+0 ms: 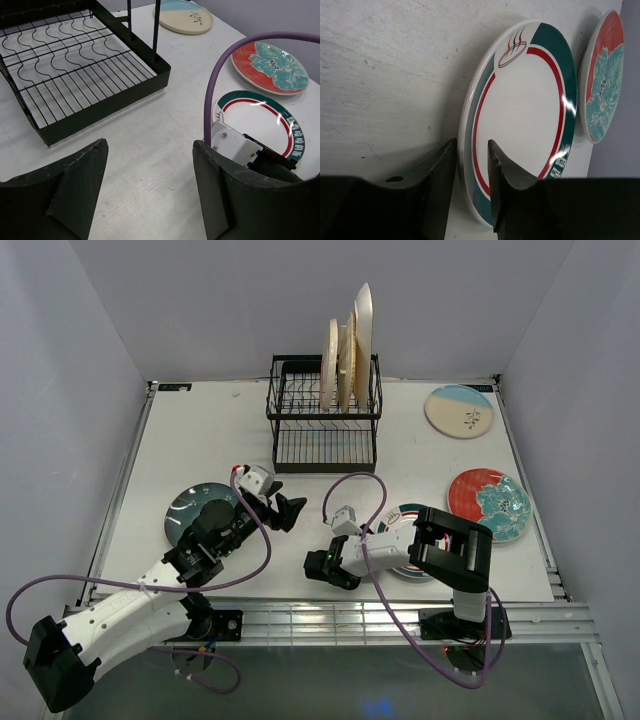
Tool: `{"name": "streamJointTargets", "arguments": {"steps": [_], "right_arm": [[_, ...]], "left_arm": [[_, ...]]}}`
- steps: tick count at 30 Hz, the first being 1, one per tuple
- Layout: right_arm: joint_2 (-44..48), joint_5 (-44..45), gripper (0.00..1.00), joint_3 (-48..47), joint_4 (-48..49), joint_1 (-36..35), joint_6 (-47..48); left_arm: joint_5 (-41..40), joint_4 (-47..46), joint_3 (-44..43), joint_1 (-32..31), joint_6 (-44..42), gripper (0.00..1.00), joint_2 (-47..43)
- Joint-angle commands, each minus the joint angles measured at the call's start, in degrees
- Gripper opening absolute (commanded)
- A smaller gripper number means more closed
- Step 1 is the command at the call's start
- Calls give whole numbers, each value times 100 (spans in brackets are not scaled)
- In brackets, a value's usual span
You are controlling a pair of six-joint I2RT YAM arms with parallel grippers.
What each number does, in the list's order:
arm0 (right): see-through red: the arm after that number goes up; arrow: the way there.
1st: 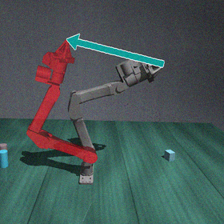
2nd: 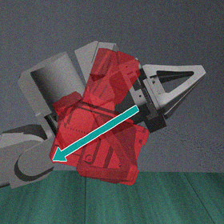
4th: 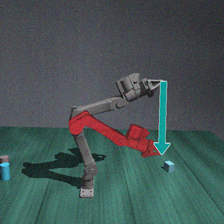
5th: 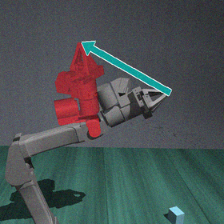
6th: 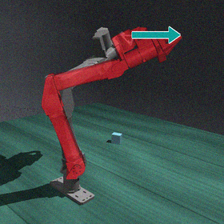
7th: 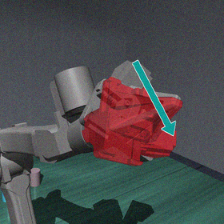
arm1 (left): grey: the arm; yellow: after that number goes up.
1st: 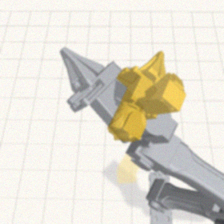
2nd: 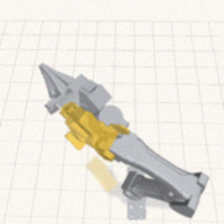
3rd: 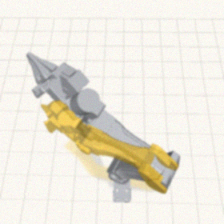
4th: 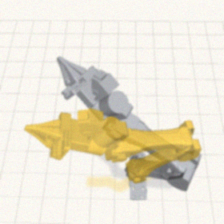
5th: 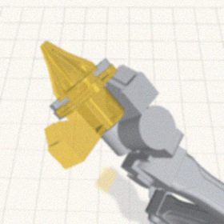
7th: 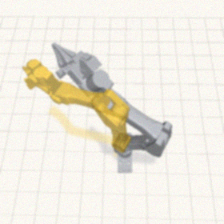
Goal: Load the plates into the dish rack
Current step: Pick up the plate from the corner of the board.
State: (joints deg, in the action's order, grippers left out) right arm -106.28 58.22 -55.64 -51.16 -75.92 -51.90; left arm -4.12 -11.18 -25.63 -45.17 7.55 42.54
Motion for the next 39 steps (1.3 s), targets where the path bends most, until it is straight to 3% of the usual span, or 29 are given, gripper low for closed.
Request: {"name": "streamJointTargets", "arguments": {"steps": [1, 2, 6, 15, 25, 32, 39], "right_arm": [[-156, -170, 36, -123, -70, 33, -163], [-148, -170, 26, -132, -96, 33, -171], [-77, -74, 8, -123, -132, 25, -250], [344, 461, 8, -184, -184, -362, -574], [1179, 1095, 8, -141, -97, -1337, -857], [1899, 1201, 8, 289, 1422, -1707, 275], [2988, 579, 8, 1037, 4065, -1856, 2347]], "left_arm": [[-36, -69, 58, 26, -8, 79, -89], [-28, -51, 49, 26, -8, 79, -97], [-36, -25, 32, 34, -17, 79, -115], [-45, 54, -4, 52, -17, 78, -150], [-19, 133, -4, 69, 36, 78, -361], [-10, 221, -21, 78, 36, 78, -475], [-693, 459, -65, 78, 62, 78, -879]]}}
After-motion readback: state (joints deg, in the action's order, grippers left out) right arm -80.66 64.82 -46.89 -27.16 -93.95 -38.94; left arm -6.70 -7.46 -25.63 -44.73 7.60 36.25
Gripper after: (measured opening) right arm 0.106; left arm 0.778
